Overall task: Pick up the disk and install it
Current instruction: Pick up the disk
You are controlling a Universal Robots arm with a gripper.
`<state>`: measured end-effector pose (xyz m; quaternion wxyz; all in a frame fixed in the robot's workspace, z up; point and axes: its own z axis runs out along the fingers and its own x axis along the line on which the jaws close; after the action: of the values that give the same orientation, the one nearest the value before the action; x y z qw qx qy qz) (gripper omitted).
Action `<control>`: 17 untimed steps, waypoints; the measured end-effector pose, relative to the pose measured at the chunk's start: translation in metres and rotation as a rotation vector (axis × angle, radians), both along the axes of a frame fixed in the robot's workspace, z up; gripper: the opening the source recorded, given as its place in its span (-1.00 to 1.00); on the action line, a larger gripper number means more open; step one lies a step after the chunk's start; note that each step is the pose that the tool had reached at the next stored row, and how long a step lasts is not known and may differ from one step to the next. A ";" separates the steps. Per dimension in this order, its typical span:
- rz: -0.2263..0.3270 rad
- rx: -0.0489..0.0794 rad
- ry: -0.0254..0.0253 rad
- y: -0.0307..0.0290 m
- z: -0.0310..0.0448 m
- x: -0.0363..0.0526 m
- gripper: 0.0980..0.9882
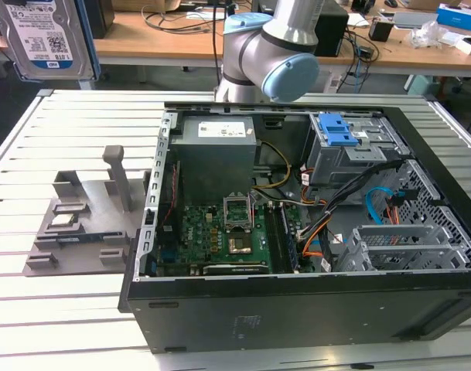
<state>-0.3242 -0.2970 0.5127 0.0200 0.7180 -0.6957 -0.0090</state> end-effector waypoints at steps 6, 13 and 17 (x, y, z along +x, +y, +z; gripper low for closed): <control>0.000 0.000 0.0001 0.0000 0.0000 0.0264 -0.39; 0.000 0.000 0.0000 0.0000 0.0000 0.0548 -0.39; 0.000 0.000 0.0001 0.0000 0.0001 0.0685 -0.39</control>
<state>-0.2557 -0.2970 0.5127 0.0201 0.7180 -0.6957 -0.0090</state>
